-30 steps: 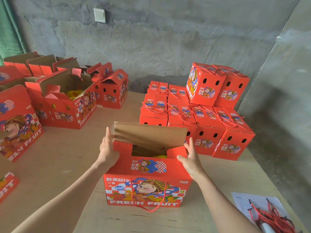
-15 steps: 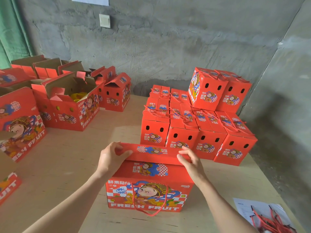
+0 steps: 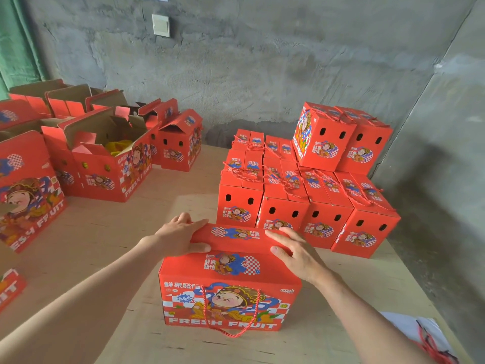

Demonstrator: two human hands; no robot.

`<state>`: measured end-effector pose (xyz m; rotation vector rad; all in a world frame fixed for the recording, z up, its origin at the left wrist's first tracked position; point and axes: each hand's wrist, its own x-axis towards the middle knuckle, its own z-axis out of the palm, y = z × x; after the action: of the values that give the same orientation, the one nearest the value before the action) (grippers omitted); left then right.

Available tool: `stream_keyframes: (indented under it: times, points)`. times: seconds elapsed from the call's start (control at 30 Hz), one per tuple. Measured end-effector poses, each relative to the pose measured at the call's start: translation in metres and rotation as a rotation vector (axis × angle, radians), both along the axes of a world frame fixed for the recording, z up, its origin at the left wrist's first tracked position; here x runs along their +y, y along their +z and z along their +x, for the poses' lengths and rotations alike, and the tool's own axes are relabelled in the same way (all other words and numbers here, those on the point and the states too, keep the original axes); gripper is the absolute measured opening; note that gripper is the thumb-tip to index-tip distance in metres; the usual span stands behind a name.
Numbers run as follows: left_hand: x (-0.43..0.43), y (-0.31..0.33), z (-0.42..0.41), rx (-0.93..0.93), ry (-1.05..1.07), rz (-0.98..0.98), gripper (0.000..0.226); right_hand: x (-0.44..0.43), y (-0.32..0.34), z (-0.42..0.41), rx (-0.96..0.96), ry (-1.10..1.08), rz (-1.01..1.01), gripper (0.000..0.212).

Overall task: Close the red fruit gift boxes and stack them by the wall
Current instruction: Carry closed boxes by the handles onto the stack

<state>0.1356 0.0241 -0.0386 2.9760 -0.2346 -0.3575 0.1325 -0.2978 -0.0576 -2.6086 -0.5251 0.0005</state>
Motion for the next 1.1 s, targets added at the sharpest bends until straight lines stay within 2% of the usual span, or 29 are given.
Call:
stream_keyframes:
  times: [0.47, 0.53, 0.63, 0.73, 0.9, 1.1]
  points:
    - [-0.006, -0.006, -0.008, -0.138, -0.01, 0.033, 0.075, 0.008, 0.006, -0.006, -0.012, -0.002, -0.017, 0.039]
    - [-0.007, -0.008, -0.01, -0.156, -0.02, 0.035, 0.072, 0.007, 0.008, -0.007, 0.009, -0.015, -0.077, 0.04]
    - [-0.007, -0.009, -0.011, -0.144, -0.027, 0.03, 0.068, 0.018, 0.011, -0.004, -0.017, -0.018, -0.277, 0.042]
    - [-0.008, -0.007, -0.01, -0.117, -0.039, 0.04, 0.066, 0.043, 0.016, -0.001, -0.048, -0.029, -0.369, 0.052]
    - [-0.007, -0.007, -0.009, -0.109, -0.06, 0.072, 0.065, 0.05, 0.013, -0.003, 0.044, 0.009, -0.411, 0.045]
    - [-0.007, -0.01, -0.011, -0.125, -0.05, 0.071, 0.064, 0.049, 0.014, -0.003, -0.026, 0.016, -0.451, 0.045]
